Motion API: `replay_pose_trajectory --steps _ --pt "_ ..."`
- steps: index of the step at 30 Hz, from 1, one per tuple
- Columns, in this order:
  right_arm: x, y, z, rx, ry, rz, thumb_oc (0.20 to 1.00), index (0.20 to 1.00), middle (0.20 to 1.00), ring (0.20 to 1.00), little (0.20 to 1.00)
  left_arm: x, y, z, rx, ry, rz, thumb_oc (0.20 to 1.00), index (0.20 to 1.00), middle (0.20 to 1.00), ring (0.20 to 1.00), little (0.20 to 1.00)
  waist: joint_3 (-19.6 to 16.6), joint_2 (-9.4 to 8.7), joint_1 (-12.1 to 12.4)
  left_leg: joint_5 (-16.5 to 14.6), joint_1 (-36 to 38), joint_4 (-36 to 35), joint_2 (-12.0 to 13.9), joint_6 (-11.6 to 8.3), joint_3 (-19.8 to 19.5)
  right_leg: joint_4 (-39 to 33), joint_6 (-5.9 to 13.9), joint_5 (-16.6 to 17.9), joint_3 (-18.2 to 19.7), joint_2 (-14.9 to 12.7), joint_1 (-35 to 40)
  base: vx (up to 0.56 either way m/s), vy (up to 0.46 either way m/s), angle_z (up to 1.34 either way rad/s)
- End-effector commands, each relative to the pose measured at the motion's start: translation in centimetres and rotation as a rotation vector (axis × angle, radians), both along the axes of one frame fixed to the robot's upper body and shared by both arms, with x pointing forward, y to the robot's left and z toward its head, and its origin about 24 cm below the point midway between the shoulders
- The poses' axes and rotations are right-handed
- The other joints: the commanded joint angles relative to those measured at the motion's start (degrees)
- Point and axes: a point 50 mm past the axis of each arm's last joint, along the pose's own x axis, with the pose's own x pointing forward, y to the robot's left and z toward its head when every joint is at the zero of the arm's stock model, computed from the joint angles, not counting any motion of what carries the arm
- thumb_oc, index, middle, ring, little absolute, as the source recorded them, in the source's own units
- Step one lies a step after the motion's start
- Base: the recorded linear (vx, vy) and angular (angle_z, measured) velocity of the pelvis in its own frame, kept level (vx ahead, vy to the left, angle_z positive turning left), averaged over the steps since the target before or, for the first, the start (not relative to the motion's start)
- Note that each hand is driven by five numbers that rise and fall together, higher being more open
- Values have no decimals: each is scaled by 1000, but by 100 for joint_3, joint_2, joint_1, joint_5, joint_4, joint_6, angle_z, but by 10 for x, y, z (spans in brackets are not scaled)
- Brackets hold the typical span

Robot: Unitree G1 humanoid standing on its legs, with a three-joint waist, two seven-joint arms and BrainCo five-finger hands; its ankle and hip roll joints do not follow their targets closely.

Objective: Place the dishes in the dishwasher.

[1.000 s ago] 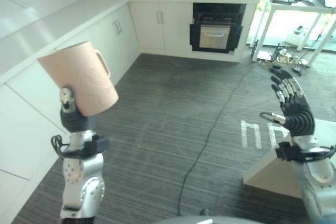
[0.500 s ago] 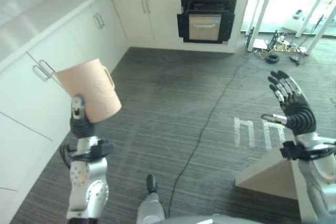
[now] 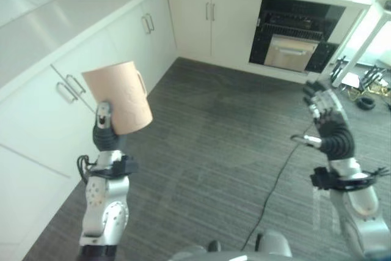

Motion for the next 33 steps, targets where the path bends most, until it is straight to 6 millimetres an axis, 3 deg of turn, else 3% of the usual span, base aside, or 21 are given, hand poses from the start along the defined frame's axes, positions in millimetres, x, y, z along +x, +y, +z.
replay_pose_trajectory --steps 1,3,4,5,8,9,11,13,14,15,16,17,19,20,22,24,29,33 --pt "2 -12 32 65 -186 -16 1000 1000 1000 1000 1000 -8 0 33 113 -154 1 200 200 200 200 200 152 -653 -221 268 -248 -549 398 243 8 -2502 920 1535 427 -229 1195 586 -284 115" --pt "-4 -12 33 68 -187 -9 1000 1000 1000 1000 1000 -11 -3 29 126 -139 -6 200 200 200 200 200 219 -665 -411 11 126 -514 431 245 -30 -3199 1045 2089 528 -241 1005 601 -293 135" --pt "-7 -11 33 70 -191 4 1000 1000 1000 1000 1000 -13 -3 27 137 -134 1 200 200 200 200 200 250 -664 -478 -146 318 -478 449 278 -40 -3063 1052 2224 546 -280 904 709 -378 68" --pt "-6 -11 31 73 -184 2 1000 1000 1000 1000 1000 -14 -2 25 142 -121 0 200 200 200 200 200 218 -677 -509 -323 478 -446 465 292 -52 -3432 1088 2166 459 -247 944 627 -358 51" --pt "-5 -12 32 72 -171 -17 1000 1000 1000 1000 1000 -12 0 21 120 -84 -2 200 200 200 200 200 -67 -657 -610 -620 829 -261 528 246 11 -3278 966 2079 409 -128 1231 531 -368 -26" --pt "-6 -12 32 79 -166 -21 1000 1000 1000 1000 1000 -12 -1 20 116 -69 -12 200 200 200 200 200 -210 -597 -649 -453 901 -75 694 107 78 -3283 865 2010 358 -60 1309 375 -312 -17" --pt "-6 -14 34 77 -159 -14 1000 1000 1000 1000 1000 -15 -3 17 116 -54 -20 200 200 200 200 200 -364 -447 -688 204 806 808 1056 -256 159 -3388 626 1806 339 182 1525 304 -332 -7" --pt "-7 -13 34 69 -154 2 1000 1000 1000 1000 1000 -18 -4 15 116 -49 -7 200 200 200 200 200 -402 -472 -707 800 462 1886 1222 -497 206 -3418 412 1650 389 262 1691 267 -366 -94" --pt "-6 -12 33 48 -146 24 1000 1000 1000 1000 1000 -21 -3 10 101 -35 18 200 200 200 200 200 -298 -507 -622 1038 -234 3366 1125 -628 20 -3411 206 1460 588 361 1999 390 -438 -112" --pt "-6 -11 32 37 -144 30 1000 1000 1000 1000 1000 -23 -3 5 91 -19 28 200 200 200 200 200 -198 -659 -519 1121 -979 4097 992 -556 -94 -3425 117 1403 726 276 2236 385 -385 -66" --pt "-5 -10 31 39 -145 25 1000 1000 1000 1000 1000 -22 -3 3 90 -13 26 200 200 200 200 200 -91 -710 -419 963 -1535 4284 935 -427 -160 -3450 114 1387 807 289 2408 320 -232 -60" --pt "-3 -9 33 55 -153 29 1000 1000 1000 1000 1000 -23 -3 2 97 -12 27 200 200 200 200 200 11 -746 -291 754 -1816 3834 851 -256 -139 -3486 154 1331 953 327 2558 272 -103 -87" --pt "0 -6 34 70 -160 43 1000 1000 1000 1000 1000 -27 -2 2 113 -15 42 200 200 200 200 200 50 -662 -201 753 -1632 2507 880 -224 -26 -3515 254 1213 1167 451 2692 381 72 -163" --pt "1 -3 33 63 -159 56 1000 1000 1000 1000 1000 -30 2 2 110 -15 65 200 200 200 200 200 25 -468 -93 1106 -1555 764 780 -255 -212 -3528 389 1083 1520 560 2820 409 176 -174" --pt "1 -4 34 57 -163 40 1000 1000 1000 1000 1000 -27 2 6 112 -28 53 200 200 200 200 200 37 -438 -46 1243 -1519 499 724 -285 -279 -3528 361 924 1625 565 2970 235 118 -130" --pt "3 -5 37 66 -179 22 1000 1000 1000 1000 1000 -22 -4 10 130 -61 41 200 200 200 200 200 -32 -462 -88 828 -1258 4 696 -203 -172 -3528 415 843 1629 498 3030 103 143 -91" --pt "0 -8 39 73 -166 21 1000 1000 1000 1000 1000 -14 -7 18 116 -89 43 200 200 200 200 200 -190 -405 -130 704 -827 -416 664 -143 -140 -3528 513 692 1482 387 3193 87 148 -19" --pt "3 -4 42 78 -178 23 1000 1000 1000 1000 1000 -10 -12 23 136 -111 41 200 200 200 200 200 -220 -460 -6 623 -778 -446 543 -23 -184 -3479 575 671 1301 271 3302 62 219 15"
